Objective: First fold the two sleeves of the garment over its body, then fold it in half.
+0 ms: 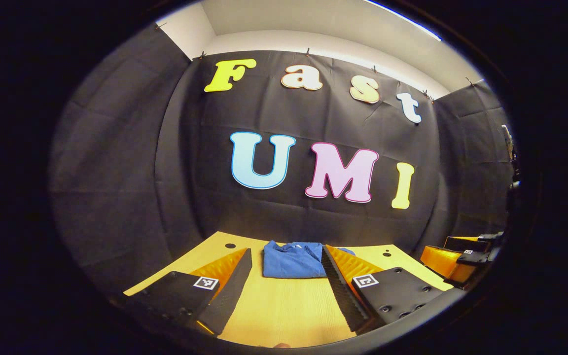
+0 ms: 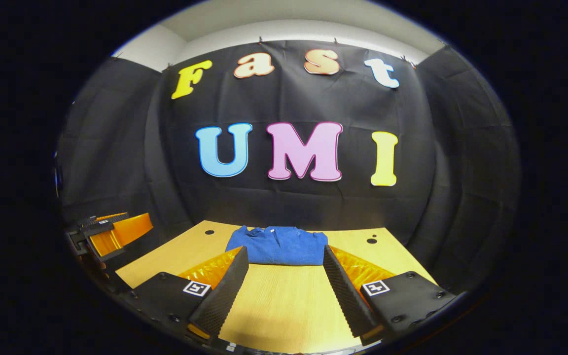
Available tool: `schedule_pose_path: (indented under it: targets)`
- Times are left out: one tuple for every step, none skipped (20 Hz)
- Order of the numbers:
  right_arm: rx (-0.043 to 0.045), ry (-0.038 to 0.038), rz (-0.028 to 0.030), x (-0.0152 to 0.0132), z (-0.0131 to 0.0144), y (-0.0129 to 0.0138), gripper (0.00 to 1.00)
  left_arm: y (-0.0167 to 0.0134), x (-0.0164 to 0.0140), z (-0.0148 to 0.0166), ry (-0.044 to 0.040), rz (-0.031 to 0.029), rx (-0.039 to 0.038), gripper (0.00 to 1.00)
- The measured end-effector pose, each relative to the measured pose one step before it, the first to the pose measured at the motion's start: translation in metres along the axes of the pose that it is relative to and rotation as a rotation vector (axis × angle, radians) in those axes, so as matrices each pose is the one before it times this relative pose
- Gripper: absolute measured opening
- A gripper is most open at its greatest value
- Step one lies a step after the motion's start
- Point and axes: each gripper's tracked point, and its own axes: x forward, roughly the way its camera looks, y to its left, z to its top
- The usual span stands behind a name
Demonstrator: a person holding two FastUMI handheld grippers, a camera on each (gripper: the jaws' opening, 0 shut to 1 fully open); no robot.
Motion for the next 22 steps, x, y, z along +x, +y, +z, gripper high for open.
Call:
schedule_pose_path:
  targets:
    - [-0.06312,-0.01476,0.00925,-0.00513,0.00059,0.00208,0.93,-0.00464,-0.00490,-0.00076,-0.00589,-0.00455,0.01100,0.83]
    - [-0.04686,-0.01250,0.01447,-0.00257,0.00402,0.00235,0.93,-0.00253,-0.00113,0.00108,-0.00926,0.00104,0.01079,0.81]
    - [-0.02023,-0.00389,0.00671,-0.00387,0.00160,0.00482,0.95,-0.00236,-0.00202,0.00129,-0.00482,-0.00019,0.00175,0.81]
    - [0.00976,0.00159,0.00732,-0.00365,0.00302,0.00560,0.96,-0.00493,-0.00290,0.00091,-0.00261,-0.01495,-0.00365,0.80]
    - [0.02698,-0.00144,0.00776,-0.00217,0.00186,0.00679,0.96,-0.00601,-0.00375,0.00358,-0.00935,-0.02301,-0.01079,0.82]
    - [0.03032,-0.00966,0.00929,-0.00167,0.00415,0.00546,0.96,-0.00306,-0.00292,0.00681,-0.01778,-0.01695,-0.00762,0.81]
    - [0.01881,-0.00801,0.00283,-0.00067,0.00510,0.00274,0.96,0.00036,-0.00076,0.00457,-0.01095,-0.00815,0.00251,0.81]
    - [0.00025,-0.00908,0.00217,-0.00032,0.00357,0.00019,0.96,0.00252,-0.00270,0.00313,-0.01130,-0.00163,0.01506,0.81]
    - [-0.00772,-0.00467,-0.00568,0.00040,0.00248,-0.00203,0.96,0.00289,-0.00107,0.00427,-0.01277,0.00333,0.01974,0.81]
    - [-0.00350,-0.00100,-0.00728,0.00220,-0.00011,-0.00164,0.95,0.00430,-0.00044,0.00439,-0.01039,0.00924,0.01848,0.81]
    - [0.00822,0.00525,-0.00081,0.00208,-0.00174,0.00205,0.96,0.00210,0.00019,0.00180,-0.00746,0.00269,0.00750,0.81]
    - [0.01422,0.00928,-0.00557,0.00214,-0.00133,0.00143,0.96,0.00130,0.00085,0.00249,-0.00268,0.00345,0.00227,0.81]
    - [0.01132,0.00710,-0.00530,0.00207,-0.00051,-0.00078,0.96,0.00115,0.00108,0.00104,-0.00460,-0.00300,0.00280,0.83]
    - [0.00752,0.00184,-0.00461,0.00135,0.00071,-0.00152,0.96,0.00046,0.00048,0.00151,0.00047,-0.00204,0.00486,0.83]
    - [0.00390,0.00218,-0.00848,0.00162,0.00166,-0.00256,0.96,0.00201,0.00193,0.00053,0.00140,-0.00023,0.00748,0.81]
    - [0.00371,0.00135,-0.00894,0.00105,-0.00092,-0.00173,0.96,0.00113,0.00048,0.00038,0.00541,-0.00006,0.00576,0.81]
    - [0.00198,0.00267,-0.00871,0.00062,0.00080,-0.00161,0.96,0.00049,0.00211,0.00016,0.00375,-0.00222,0.00695,0.81]
    - [-0.00037,0.00427,-0.00699,-0.00121,-0.00182,0.00021,0.96,0.00128,0.00212,0.00185,0.00423,-0.00056,0.00715,0.81]
    - [-0.00270,0.00379,-0.00598,0.00099,-0.00027,-0.00122,0.95,0.00141,0.00553,-0.00012,0.00676,0.00229,0.00932,0.81]
    - [-0.00221,0.00246,-0.00727,0.00254,0.00054,-0.00225,0.95,0.00078,0.00409,0.00252,0.00220,-0.00337,0.00555,0.81]
    - [-0.00065,0.00068,-0.00720,0.00508,0.00267,-0.00367,0.96,-0.00094,0.00419,0.00074,0.00116,-0.00614,0.00604,0.81]
    - [0.00083,-0.00200,-0.01007,0.00458,0.00204,-0.00369,0.96,0.00094,0.00316,0.00296,-0.00529,0.00075,0.00501,0.81]
